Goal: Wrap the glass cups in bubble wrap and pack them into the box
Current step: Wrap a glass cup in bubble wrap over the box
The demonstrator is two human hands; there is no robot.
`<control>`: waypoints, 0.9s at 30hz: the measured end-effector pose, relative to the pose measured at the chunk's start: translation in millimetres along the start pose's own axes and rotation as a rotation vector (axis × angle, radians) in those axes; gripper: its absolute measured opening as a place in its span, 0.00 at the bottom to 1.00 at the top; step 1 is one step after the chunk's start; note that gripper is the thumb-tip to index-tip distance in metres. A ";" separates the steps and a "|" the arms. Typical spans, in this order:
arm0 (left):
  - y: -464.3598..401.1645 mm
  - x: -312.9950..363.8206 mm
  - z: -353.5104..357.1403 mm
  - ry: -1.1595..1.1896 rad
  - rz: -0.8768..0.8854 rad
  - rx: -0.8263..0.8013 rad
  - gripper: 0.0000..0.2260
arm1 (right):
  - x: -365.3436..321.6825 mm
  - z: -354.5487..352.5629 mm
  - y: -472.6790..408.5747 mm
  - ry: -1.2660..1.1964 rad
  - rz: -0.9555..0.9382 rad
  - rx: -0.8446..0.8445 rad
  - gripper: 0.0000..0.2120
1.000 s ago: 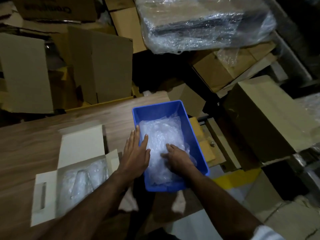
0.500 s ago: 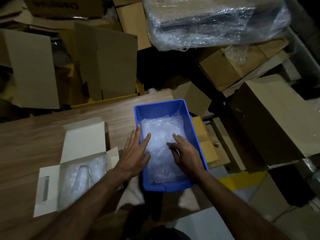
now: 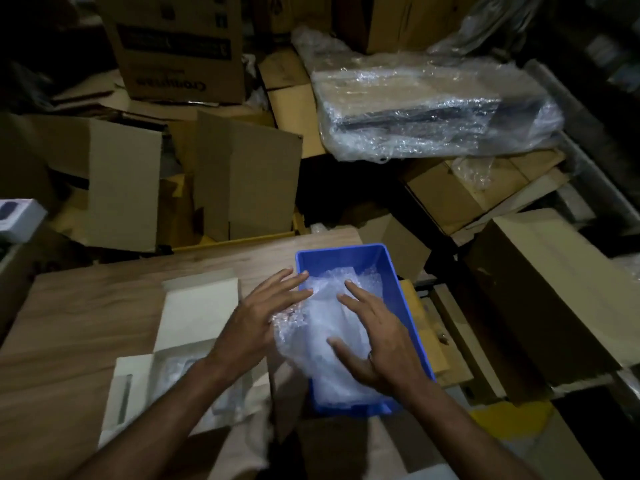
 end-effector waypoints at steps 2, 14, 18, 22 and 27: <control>6.9 3.3 -33.5 -0.018 0.048 0.053 0.20 | -18.0 14.1 -4.2 0.075 -0.073 -0.068 0.37; 79.6 -12.7 -161.2 -0.049 -0.072 0.291 0.22 | -111.2 129.6 -25.4 -0.171 -0.101 -0.158 0.13; 101.3 -37.8 -191.5 0.007 -0.355 0.298 0.24 | -134.1 125.0 -32.4 -0.393 0.061 -0.237 0.05; 112.0 -53.2 -195.4 0.224 -0.579 0.148 0.11 | -150.2 116.8 -51.5 -0.648 0.313 -0.422 0.12; 107.1 -40.7 -177.4 0.439 -0.906 0.414 0.10 | -154.6 125.8 -56.8 -0.915 0.955 -0.561 0.21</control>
Point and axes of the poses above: each hand's wrist, its own y-axis away from the middle knuckle, its own z-axis out of the palm, x = y × z, the point moved 1 cm from there along -y, towards the middle knuckle, and after that the axes turned 14 degrees about x, right-handed, at the moved point
